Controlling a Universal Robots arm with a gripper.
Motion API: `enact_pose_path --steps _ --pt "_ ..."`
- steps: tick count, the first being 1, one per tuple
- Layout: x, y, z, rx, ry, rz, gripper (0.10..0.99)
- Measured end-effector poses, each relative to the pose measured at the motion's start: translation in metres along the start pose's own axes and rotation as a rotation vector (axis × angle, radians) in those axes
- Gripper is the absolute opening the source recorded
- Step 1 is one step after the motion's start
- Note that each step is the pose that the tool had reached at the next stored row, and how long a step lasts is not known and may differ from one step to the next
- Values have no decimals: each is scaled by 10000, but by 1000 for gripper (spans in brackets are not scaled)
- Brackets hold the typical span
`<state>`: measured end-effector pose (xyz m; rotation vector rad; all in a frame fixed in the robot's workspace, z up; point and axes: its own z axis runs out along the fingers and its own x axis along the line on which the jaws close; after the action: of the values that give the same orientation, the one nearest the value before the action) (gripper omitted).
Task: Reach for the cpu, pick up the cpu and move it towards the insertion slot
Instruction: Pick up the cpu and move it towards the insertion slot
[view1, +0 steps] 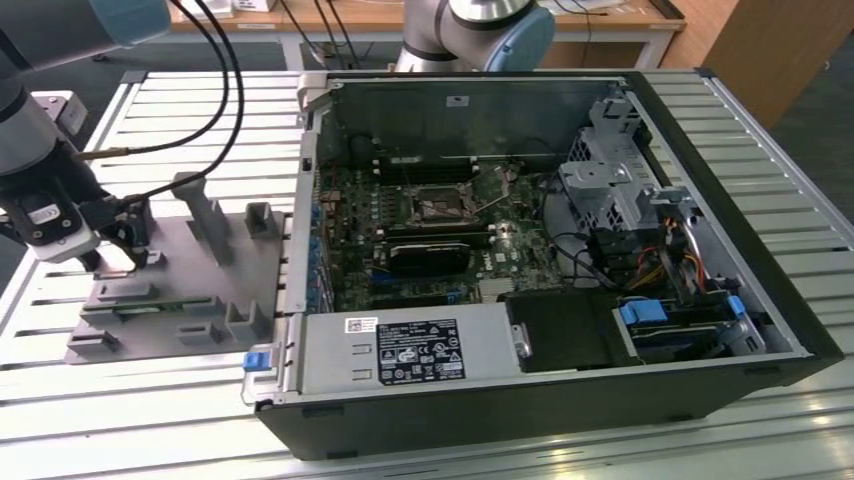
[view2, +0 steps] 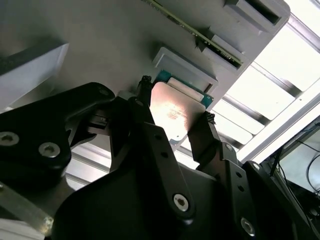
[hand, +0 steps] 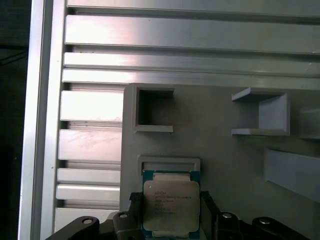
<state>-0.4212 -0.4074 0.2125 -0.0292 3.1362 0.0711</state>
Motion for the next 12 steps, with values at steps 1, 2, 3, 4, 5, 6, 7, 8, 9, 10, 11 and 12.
enact_pose_path --steps 1,2,3,4,5,6,7,8,9,10,11,12 --pt "0 0 -7 0 0 0 545" --pt "0 1 -14 0 -1 0 545" --pt "0 1 -22 0 -1 0 545" --pt "0 1 -29 -1 -1 0 545" --pt "0 2 -35 -1 -2 0 545" --pt "0 2 -41 0 -1 0 545" --pt "0 2 -47 0 0 0 545" --pt "0 2 -52 -1 -2 0 545" --pt "0 3 -57 -1 -1 0 545" --pt "-1 3 -61 -1 -2 0 545" --pt "0 3 -66 -1 -2 0 545" --pt "0 3 -70 -1 -2 0 545"
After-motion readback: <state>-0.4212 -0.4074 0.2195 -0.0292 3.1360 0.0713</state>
